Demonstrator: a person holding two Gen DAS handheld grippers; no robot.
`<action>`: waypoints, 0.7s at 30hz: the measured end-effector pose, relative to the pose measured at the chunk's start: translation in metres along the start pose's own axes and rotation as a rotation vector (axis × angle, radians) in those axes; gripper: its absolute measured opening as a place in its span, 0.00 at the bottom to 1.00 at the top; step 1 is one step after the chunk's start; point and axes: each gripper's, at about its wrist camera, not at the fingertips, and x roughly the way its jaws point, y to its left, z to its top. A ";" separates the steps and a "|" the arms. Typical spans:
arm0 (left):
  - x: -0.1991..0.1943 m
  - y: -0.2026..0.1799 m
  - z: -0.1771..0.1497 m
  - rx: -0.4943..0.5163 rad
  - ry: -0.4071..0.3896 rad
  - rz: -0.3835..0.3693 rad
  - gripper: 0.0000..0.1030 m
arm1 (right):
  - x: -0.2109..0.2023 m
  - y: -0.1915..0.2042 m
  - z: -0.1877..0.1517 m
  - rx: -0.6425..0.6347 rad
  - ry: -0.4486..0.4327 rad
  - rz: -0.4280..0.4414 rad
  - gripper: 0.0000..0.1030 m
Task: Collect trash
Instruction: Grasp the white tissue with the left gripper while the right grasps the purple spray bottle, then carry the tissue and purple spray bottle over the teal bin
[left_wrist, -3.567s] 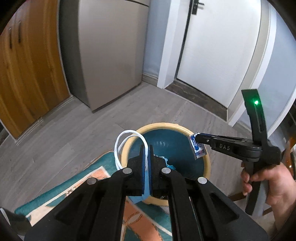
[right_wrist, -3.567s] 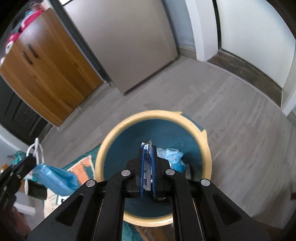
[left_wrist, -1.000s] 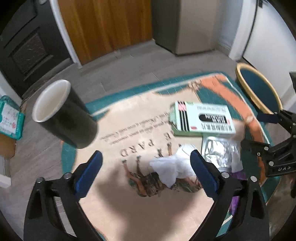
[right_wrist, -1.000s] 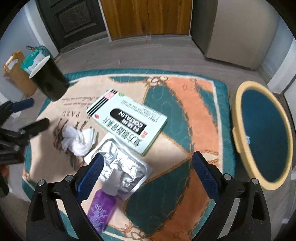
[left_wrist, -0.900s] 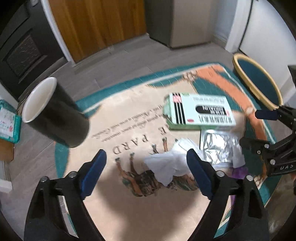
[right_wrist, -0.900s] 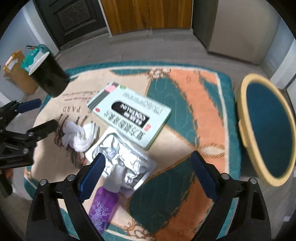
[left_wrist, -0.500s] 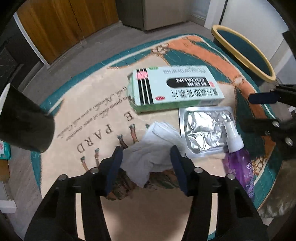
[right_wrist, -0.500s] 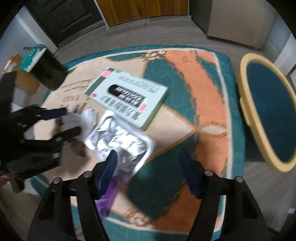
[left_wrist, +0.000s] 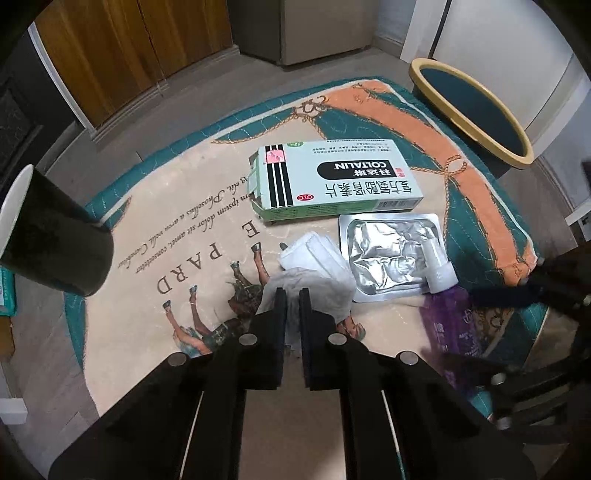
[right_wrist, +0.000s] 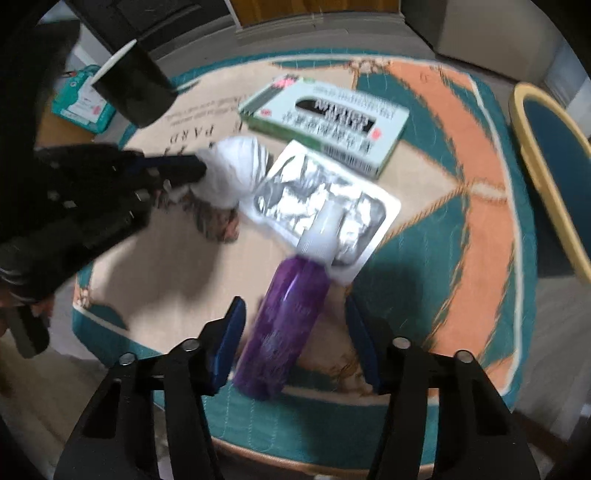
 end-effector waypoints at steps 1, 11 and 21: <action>-0.004 0.000 -0.001 0.000 -0.008 0.004 0.06 | 0.004 0.002 -0.001 -0.003 0.008 0.001 0.44; -0.044 0.005 0.000 -0.052 -0.106 0.018 0.06 | -0.035 -0.010 0.007 0.025 -0.137 -0.005 0.33; -0.093 -0.012 0.015 -0.071 -0.225 0.064 0.06 | -0.087 -0.045 0.014 0.133 -0.274 0.022 0.32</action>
